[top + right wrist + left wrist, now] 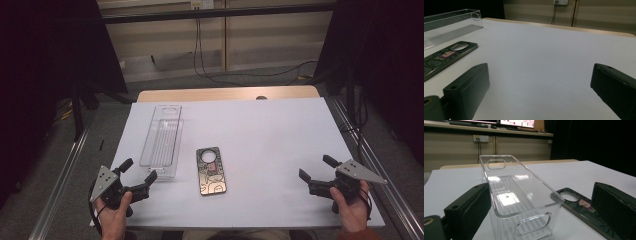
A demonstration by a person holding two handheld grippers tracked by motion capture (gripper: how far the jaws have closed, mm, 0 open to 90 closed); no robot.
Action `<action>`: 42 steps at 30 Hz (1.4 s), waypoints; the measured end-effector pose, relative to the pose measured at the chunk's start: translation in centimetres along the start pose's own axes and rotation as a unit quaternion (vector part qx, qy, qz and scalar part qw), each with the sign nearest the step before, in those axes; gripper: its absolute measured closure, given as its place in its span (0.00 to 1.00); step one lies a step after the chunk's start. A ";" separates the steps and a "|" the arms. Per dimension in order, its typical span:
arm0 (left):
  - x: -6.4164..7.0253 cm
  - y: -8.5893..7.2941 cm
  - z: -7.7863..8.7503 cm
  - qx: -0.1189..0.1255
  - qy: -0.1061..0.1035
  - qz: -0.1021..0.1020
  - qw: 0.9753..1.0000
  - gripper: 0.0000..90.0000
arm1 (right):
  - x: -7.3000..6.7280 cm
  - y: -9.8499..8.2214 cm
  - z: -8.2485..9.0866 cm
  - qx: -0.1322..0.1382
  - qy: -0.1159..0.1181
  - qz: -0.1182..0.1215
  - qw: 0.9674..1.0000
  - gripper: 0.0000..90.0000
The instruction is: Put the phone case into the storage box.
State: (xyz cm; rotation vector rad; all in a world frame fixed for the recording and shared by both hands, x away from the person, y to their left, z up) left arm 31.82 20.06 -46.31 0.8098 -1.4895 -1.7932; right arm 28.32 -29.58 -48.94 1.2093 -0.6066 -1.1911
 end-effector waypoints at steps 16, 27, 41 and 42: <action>-0.1 -0.1 -0.2 -0.005 0.006 0.004 1.000 0.04 | 0.4 -0.7 -0.5 -0.019 -0.008 -0.018 1.000 0.01; 0.1 0.0 -0.3 -0.004 -0.001 -0.001 1.000 0.03 | -0.1 -1.0 -0.6 -0.025 -0.001 -0.032 0.999 0.01; 0.0 0.0 -0.2 -0.005 -0.004 -0.005 1.000 0.03 | -2.4 -1.6 -1.2 -0.057 0.039 -0.024 0.997 0.05; 0.1 0.0 -0.3 -0.004 -0.004 -0.003 1.000 0.03 | -2.6 -1.6 -1.2 -0.060 0.041 -0.020 0.997 0.05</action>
Point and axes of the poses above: each handheld gripper's, and its own axes: z roughly backward along the jaws, y roughly out of its top, x roughly to its right, the point moved 9 cm from there along -z, roughly forward along the jaws, and after that the axes turned 9 degrees about -z, right-handed, at the moved point
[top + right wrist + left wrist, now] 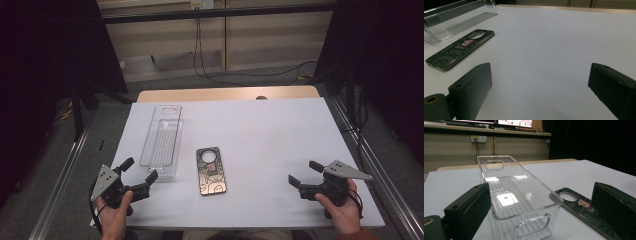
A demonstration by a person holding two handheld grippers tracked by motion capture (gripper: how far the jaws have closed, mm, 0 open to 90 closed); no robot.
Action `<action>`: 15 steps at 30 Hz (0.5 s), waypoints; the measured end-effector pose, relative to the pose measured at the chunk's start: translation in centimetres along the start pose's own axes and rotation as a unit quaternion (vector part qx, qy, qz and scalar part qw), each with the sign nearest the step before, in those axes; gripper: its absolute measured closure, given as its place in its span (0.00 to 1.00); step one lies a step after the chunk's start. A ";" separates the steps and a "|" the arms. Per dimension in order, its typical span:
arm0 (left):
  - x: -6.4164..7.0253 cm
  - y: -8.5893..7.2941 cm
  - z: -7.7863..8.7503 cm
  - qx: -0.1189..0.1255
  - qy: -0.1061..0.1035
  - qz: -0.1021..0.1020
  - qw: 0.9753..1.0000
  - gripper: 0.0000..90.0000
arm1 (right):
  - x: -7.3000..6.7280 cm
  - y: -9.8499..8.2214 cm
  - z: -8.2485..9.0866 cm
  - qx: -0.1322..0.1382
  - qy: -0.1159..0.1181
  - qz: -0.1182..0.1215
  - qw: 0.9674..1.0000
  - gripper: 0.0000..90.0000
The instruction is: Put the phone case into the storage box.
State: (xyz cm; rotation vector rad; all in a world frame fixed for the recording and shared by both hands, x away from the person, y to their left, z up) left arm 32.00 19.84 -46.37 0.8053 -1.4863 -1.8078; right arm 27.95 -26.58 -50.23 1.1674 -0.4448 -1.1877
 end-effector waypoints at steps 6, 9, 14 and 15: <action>0.1 0.0 0.0 0.000 -0.002 -0.002 1.000 0.03 | -1.0 -0.2 -0.3 -0.019 0.015 0.006 1.000 0.05; 0.1 0.0 0.0 -0.001 -0.005 -0.004 1.000 0.03 | -1.4 -0.5 -0.6 -0.037 0.021 -0.002 0.999 0.05; 0.0 -0.1 0.0 -0.001 -0.004 -0.004 1.000 0.03 | -2.7 -1.0 -1.1 -0.065 0.043 0.014 0.997 0.05; 0.0 -0.1 0.0 -0.001 -0.004 -0.003 1.000 0.03 | -2.9 -1.0 -1.2 -0.069 0.047 0.016 0.996 0.05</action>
Point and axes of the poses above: each handheld gripper's, and its own axes: z roughly backward along the jaws, y roughly out of its top, x roughly to its right, the point moved 9 cm from there along -z, roughly forward along the jaws, and after that the axes turned 9 degrees about -z, right-handed, at the moved point
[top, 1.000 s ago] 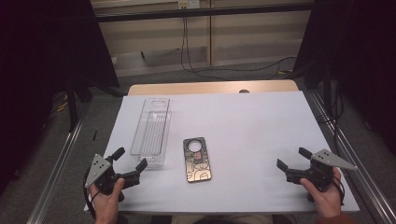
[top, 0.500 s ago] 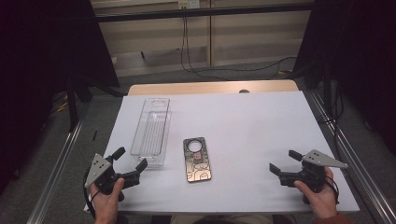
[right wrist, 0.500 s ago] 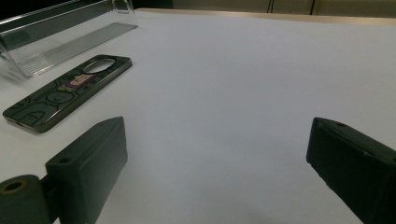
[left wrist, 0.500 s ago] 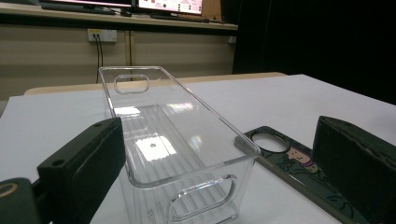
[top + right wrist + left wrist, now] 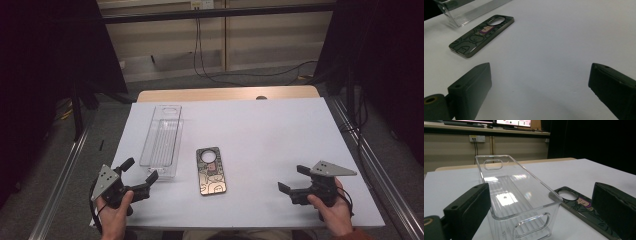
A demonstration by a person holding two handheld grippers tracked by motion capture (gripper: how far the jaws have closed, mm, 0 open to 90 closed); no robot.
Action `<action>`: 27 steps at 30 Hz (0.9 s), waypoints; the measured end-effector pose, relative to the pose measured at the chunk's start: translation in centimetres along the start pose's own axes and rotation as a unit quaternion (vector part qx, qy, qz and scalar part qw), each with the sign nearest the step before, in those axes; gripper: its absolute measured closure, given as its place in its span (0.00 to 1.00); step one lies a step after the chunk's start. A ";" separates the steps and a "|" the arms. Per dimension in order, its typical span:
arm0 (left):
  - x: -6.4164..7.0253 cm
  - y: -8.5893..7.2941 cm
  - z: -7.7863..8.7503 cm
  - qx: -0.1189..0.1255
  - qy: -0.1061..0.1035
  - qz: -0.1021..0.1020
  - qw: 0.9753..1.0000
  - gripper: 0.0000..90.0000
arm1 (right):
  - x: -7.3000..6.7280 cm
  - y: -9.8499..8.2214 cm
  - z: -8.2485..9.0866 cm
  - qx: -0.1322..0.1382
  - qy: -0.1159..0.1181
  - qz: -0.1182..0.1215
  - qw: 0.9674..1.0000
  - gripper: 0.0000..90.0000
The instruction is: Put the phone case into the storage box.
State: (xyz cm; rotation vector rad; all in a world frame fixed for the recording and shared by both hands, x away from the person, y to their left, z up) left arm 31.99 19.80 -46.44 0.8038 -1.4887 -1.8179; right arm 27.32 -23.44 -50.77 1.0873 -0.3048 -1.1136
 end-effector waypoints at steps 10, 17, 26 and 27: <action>0.0 -0.1 0.0 -0.004 0.004 0.000 1.000 0.03 | -1.2 0.0 -1.1 -0.029 0.017 -0.011 0.999 0.04; 0.0 -0.2 0.1 -0.006 -0.002 -0.003 1.000 0.03 | -1.9 -0.2 -2.8 -0.077 -0.003 -0.006 0.997 0.06; -0.1 -0.2 0.2 -0.005 0.001 -0.002 1.000 0.03 | -4.4 0.5 -5.5 -0.103 0.010 0.027 0.994 0.03; -0.1 -0.2 0.2 -0.006 0.001 -0.004 1.000 0.03 | -4.7 0.5 -5.7 -0.108 0.013 0.029 0.994 0.04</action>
Point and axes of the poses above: each handheld gripper's, and its own axes: z roughly backward along the jaws, y roughly out of its top, x roughly to its right, the point moved 9 cm from there along -z, roughly forward along the jaws, and after that the axes turned 9 degrees about -z, right-handed, at the moved point
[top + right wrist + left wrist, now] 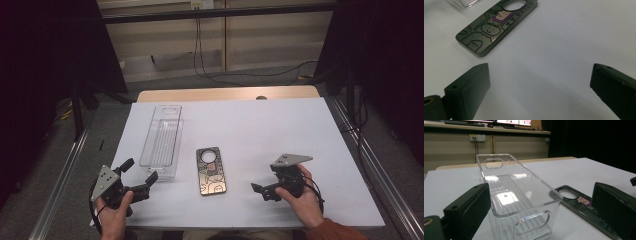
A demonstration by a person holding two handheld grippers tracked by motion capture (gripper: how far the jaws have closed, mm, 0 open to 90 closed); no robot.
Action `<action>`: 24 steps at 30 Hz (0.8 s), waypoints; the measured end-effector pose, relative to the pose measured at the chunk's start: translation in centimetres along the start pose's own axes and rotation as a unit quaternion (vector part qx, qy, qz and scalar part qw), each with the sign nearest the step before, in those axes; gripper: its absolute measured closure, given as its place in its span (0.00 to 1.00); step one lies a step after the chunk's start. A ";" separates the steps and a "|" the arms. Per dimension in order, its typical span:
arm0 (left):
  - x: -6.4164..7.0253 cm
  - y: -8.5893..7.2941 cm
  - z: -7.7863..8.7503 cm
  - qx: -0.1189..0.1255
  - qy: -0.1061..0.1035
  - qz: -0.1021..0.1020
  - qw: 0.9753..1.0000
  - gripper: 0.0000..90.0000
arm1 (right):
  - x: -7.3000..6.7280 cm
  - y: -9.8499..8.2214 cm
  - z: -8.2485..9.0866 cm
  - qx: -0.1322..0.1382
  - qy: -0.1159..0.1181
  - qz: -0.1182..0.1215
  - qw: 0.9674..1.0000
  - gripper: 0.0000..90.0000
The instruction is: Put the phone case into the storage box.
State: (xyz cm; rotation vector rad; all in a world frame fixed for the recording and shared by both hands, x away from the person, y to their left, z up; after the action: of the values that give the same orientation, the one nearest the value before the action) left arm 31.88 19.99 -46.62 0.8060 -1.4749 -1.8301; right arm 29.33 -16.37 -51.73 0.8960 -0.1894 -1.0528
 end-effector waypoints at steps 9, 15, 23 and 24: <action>0.0 -0.1 0.0 -0.002 -0.001 0.000 1.000 0.03 | -1.5 1.5 -2.1 -0.023 0.013 0.000 1.000 0.03; 0.0 -0.1 0.0 -0.003 -0.002 0.000 1.000 0.03 | -2.5 2.5 -3.8 -0.049 0.020 -0.003 0.999 0.03; 0.0 -0.1 0.0 0.000 0.000 0.004 1.000 0.03 | -3.9 4.1 -5.7 -0.063 0.031 0.010 0.997 0.04; 0.0 -0.1 0.0 0.000 -0.001 0.004 1.000 0.03 | -4.0 4.2 -5.9 -0.067 0.030 0.014 0.997 0.04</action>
State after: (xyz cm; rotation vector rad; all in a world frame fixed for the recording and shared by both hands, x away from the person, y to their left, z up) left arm 31.86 20.00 -46.67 0.7970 -1.4772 -1.8247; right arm 33.26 -9.11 -51.44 0.8008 -0.0795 -0.9988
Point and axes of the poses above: each handheld gripper's, and its own axes: z roughly backward along the jaws, y roughly out of its top, x roughly to its right, the point moved 9 cm from there along -z, roughly forward along the jaws, and after that the axes turned 9 degrees about -z, right-handed, at the moved point
